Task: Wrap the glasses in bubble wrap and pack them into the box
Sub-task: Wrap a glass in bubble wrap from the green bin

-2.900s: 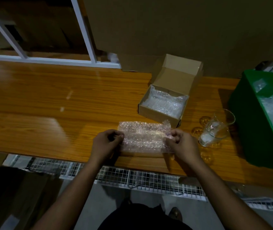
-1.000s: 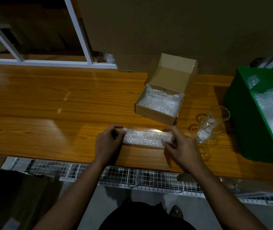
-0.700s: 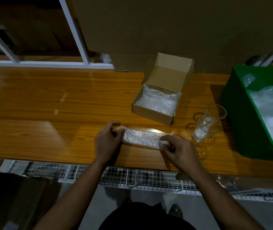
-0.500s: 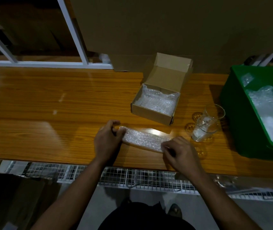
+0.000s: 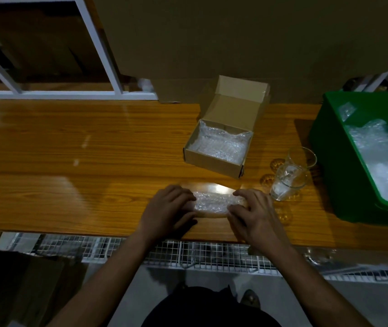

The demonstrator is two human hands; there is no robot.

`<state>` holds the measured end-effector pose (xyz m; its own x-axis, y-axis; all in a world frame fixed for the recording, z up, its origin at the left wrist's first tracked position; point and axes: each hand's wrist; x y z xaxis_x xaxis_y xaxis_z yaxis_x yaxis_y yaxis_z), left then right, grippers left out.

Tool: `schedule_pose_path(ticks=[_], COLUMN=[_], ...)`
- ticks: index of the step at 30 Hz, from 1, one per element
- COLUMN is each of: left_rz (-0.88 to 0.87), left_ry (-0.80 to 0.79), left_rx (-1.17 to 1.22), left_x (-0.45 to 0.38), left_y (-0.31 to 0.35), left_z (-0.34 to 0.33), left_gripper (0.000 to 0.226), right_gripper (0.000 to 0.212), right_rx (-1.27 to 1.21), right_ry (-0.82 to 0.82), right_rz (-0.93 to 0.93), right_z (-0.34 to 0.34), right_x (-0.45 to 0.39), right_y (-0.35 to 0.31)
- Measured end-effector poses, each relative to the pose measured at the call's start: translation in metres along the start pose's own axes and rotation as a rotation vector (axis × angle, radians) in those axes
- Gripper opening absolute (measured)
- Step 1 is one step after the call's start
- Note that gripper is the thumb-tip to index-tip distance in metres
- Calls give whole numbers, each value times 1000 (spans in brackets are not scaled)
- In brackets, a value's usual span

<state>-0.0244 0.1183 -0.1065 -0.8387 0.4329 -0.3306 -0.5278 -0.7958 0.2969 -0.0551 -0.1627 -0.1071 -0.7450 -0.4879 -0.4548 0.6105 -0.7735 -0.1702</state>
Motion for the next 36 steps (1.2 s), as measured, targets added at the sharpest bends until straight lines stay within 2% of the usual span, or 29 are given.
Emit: schedule_pose_path(ticks=[2,4,6,10,13,18,23,25,28,31,34,36], left_rz=[17,17,1,-1,66,328,540,596,681,732,735,675], left_ry=[-93,-122,-129,-109,-81,-56,-33,-16,54,137,182,211], left_rx=[39,57,57,40,48,136,159,152,142,100,32,-14], left_x=[6,8,6,7,8,4,-6,-10,-12,-11,-7,-7], left_y=[-8,-14,-16,-24,-31,-30,-37,-32,-19,-10,-9,-9], left_z=[-3,-2,1,5,9,6,1,0,-1,-3,1,4], left_gripper=[39,37,36,27,28,46,58,59,49,38,44,43], right_gripper=[16,21,25,20,15,10,29,26,22,16,12,15], right_rx=[-23,-46,-50,-23,8,-55,-105,-150,-222,-312,-331,-342], right_ry=[-22,-74,-124,-141,-143,-106,-166,-182,-163,-106,-21,-9], right_rz=[20,24,8,17,2,-181,-353,-427,-527,-623,-675,-698], right_z=[1,2,5,8,8,5,0,0,-1,2,7,7], right_x=[1,4,6,3,0,-7,-17,-22,-29,-34,-34,-35], right_y=[3,9,14,18,19,12,10,9,6,4,5,6])
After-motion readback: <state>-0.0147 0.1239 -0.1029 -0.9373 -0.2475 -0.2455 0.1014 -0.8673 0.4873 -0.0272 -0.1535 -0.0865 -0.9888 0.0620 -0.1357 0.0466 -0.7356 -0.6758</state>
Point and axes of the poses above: each hand's wrist, its own x-axis away from the middle knuckle, its own z-axis out of the back of the hand, y = z × x, and after that the axes turned 7 degrees about z, right-handed
